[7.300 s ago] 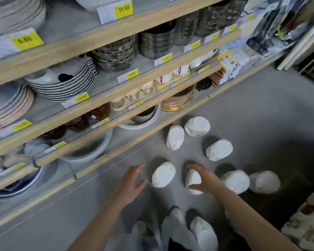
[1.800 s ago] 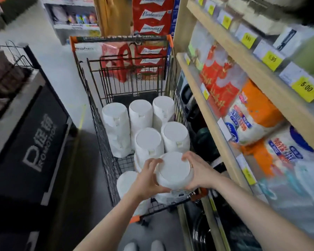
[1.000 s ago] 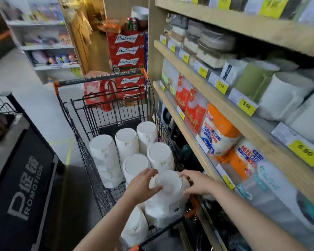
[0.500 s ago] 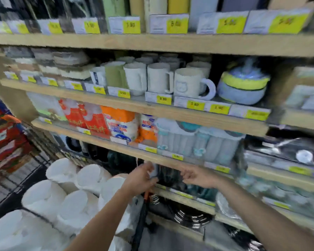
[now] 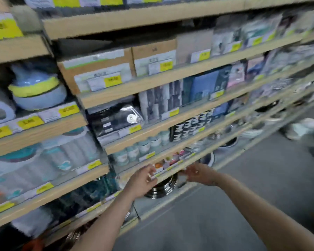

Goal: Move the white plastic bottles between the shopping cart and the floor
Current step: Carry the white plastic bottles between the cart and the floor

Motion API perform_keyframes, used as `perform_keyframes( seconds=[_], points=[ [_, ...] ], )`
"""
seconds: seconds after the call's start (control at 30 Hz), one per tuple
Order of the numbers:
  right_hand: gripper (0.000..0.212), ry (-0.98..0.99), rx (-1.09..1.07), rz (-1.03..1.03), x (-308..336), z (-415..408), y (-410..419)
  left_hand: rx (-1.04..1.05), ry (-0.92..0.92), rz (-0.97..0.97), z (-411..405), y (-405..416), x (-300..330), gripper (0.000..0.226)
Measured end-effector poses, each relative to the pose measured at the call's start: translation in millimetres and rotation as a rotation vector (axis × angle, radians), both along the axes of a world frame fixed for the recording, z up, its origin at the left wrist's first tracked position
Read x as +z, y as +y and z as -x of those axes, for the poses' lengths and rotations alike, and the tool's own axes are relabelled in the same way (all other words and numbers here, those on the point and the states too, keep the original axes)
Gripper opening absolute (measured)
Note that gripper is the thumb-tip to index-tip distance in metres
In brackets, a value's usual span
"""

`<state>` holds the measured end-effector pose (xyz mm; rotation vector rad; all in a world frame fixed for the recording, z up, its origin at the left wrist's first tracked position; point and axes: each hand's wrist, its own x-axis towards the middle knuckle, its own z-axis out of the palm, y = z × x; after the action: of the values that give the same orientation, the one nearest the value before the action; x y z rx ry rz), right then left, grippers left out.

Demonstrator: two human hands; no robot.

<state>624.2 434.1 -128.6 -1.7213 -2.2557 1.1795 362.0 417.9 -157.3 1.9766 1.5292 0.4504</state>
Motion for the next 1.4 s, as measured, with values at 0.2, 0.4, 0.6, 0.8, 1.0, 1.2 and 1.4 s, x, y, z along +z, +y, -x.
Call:
perform_keyframes(
  seconds=[0.2,0.4,0.6,0.8,1.0,1.2,1.4],
  points=[
    [0.020,-0.045,-0.241,0.047,-14,-179,-20,-0.170,0.001,-0.021,-175,45,-6,0.025],
    [0.033,-0.117,-0.345,0.087,-3,-343,-25,-0.265,-0.094,0.007,-363,72,0,0.026],
    [0.037,-0.121,-0.507,0.081,-3,-474,-21,-0.398,-0.026,0.023,-502,102,-1,0.030],
    [0.039,-0.083,-0.630,0.098,-21,-581,12,-0.502,0.017,0.064,-617,161,-12,0.032],
    [0.042,-0.071,-0.777,0.121,-40,-692,80,-0.607,0.040,0.086,-744,257,-28,0.037],
    [0.048,-0.062,-0.954,0.126,-45,-807,131,-0.727,0.066,0.072,-872,340,-22,0.039],
    [0.050,-0.092,-0.987,0.107,-52,-918,170,-0.792,0.074,0.084,-986,392,-30,0.038]
  ],
)
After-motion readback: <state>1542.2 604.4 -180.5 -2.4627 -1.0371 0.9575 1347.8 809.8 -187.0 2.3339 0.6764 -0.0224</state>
